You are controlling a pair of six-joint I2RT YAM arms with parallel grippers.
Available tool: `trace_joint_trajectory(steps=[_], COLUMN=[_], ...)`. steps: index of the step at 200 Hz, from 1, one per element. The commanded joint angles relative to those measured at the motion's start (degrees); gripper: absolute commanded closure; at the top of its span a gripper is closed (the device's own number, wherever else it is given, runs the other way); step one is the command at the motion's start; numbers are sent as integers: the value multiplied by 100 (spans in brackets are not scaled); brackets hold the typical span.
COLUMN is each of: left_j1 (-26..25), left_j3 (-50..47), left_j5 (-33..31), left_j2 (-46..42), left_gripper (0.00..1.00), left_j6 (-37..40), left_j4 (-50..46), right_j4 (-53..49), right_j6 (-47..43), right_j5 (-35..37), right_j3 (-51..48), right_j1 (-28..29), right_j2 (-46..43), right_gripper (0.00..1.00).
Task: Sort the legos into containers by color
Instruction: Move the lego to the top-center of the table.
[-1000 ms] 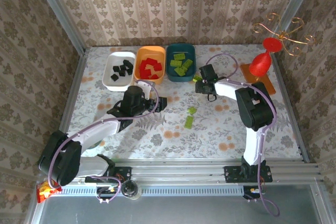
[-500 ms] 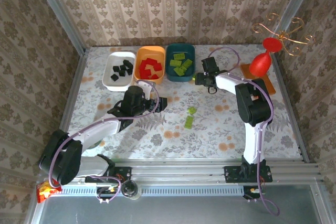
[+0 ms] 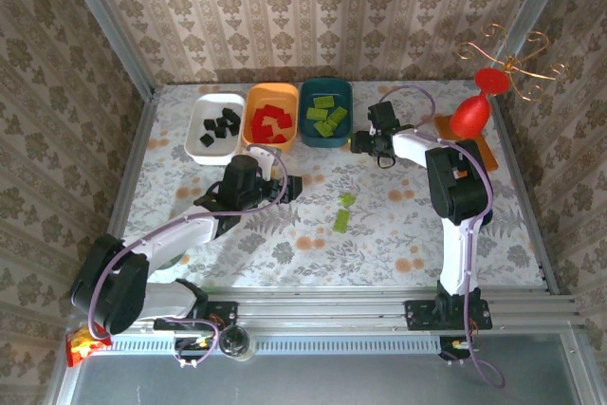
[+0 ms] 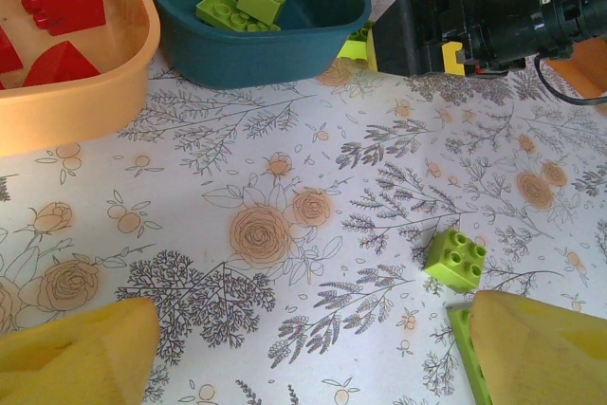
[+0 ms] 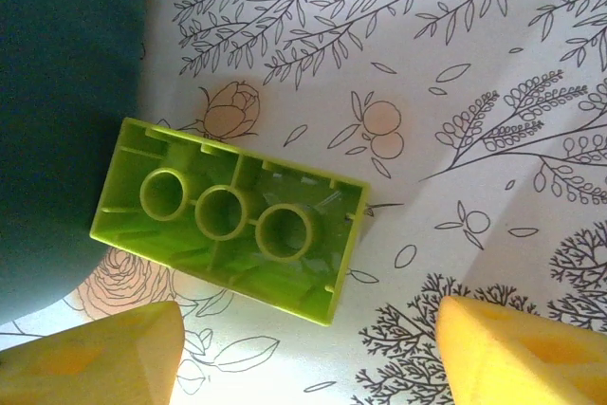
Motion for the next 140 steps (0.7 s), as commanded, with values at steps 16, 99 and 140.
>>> trace_joint_trajectory(steps=[16, 99, 140], left_j1=[2, 2, 2], left_j3=[27, 14, 14], left_j5=[1, -26, -26], left_j2=[9, -35, -39], left_gripper=[14, 14, 14], left_j6=[57, 62, 70], left_j4=[32, 18, 19], right_j4=[-20, -395, -257], right_j6=[205, 525, 761], right_j5=[-232, 92, 184], right_j3=[92, 694, 442], right_j1=[-11, -176, -400], right_j2=[11, 426, 254], right_gripper=[23, 25, 29])
